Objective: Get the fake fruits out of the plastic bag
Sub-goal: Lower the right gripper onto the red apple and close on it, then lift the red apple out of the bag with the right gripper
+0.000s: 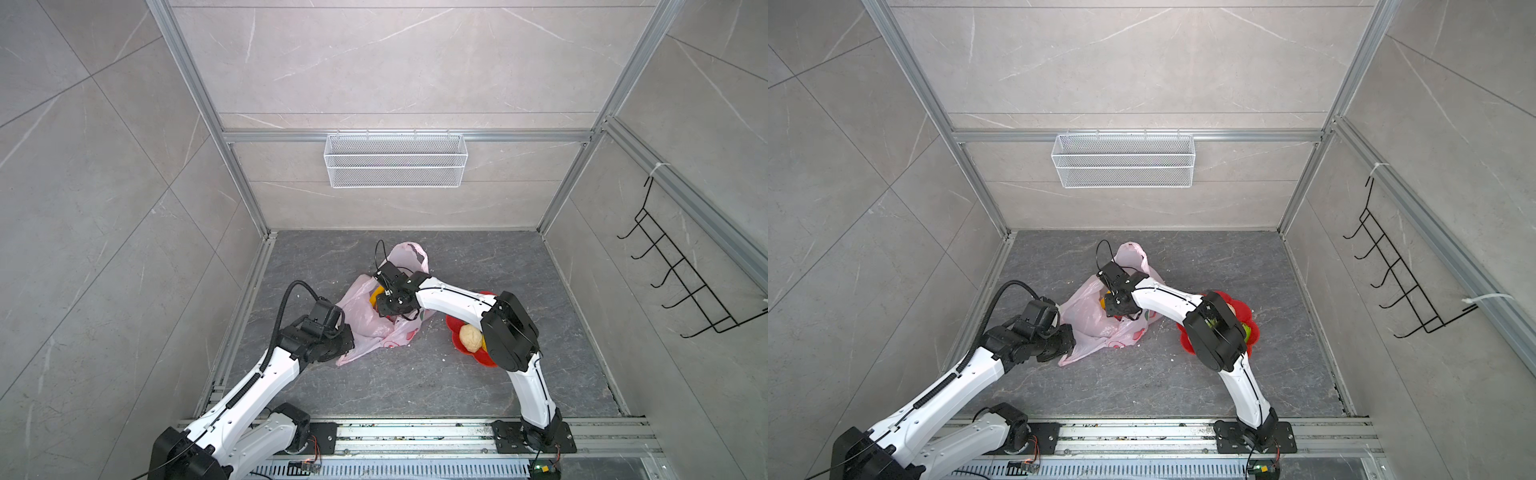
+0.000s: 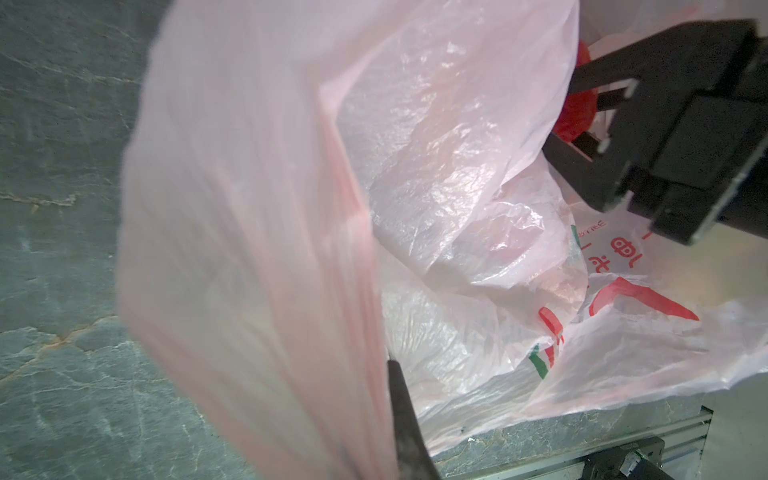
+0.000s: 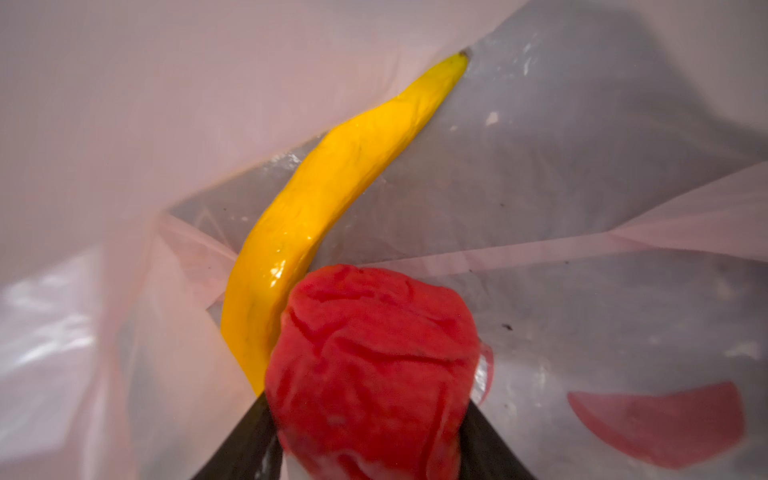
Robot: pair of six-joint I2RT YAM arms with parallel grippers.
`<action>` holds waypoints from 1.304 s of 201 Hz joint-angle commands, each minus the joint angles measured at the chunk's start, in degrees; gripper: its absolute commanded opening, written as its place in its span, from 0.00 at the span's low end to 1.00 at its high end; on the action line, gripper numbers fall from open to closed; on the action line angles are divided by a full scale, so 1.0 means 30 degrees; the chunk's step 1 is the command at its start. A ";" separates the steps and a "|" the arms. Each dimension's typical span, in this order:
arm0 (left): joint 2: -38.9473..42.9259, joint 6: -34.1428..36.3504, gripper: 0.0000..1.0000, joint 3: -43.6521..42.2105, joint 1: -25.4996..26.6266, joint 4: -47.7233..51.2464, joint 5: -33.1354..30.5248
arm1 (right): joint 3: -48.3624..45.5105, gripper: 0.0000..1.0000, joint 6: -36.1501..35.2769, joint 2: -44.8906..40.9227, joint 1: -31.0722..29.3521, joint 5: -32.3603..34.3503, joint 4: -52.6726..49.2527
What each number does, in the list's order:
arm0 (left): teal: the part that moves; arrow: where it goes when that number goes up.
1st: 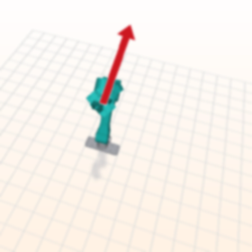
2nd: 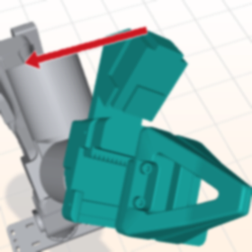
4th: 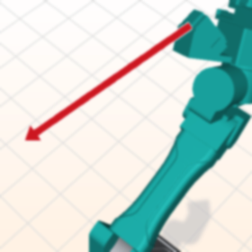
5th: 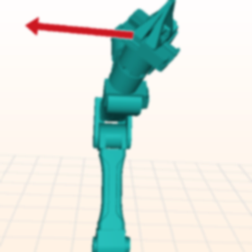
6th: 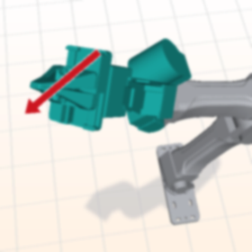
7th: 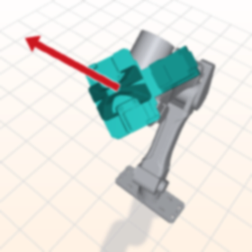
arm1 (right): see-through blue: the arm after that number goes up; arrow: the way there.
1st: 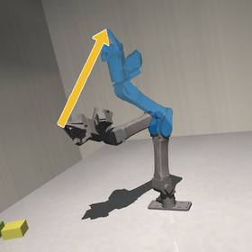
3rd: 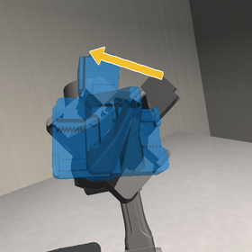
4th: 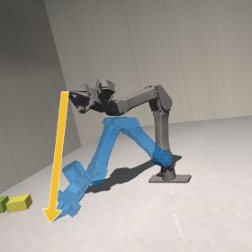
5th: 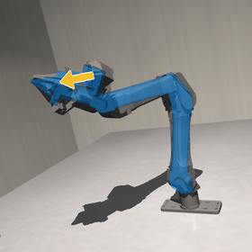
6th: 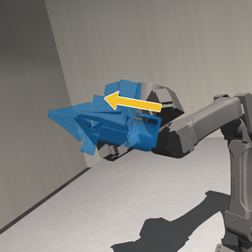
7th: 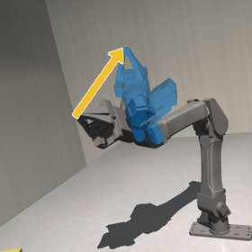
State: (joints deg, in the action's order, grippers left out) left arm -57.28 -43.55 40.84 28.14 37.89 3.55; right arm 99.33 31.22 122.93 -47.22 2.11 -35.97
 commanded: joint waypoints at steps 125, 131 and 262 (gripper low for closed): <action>-0.0791 -0.0385 0.00 0.1889 0.0101 -0.1632 -0.1881 | 0.0272 0.39 -0.1266 -0.4752 -0.0454 -0.2212 -0.1208; -0.0888 -0.0395 0.00 0.1963 0.0110 -0.1737 -0.1884 | 0.0354 0.39 -0.1363 -0.4957 -0.0590 -0.2276 -0.1279; -0.2233 -0.0257 0.00 0.3989 0.0082 -0.1922 -0.3116 | -0.0462 0.37 -0.2090 -1.1909 -0.1596 -0.2479 -0.3580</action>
State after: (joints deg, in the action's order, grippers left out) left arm -63.44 -44.58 50.24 28.36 32.86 -4.43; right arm 99.55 26.70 93.82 -51.83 -7.79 -43.29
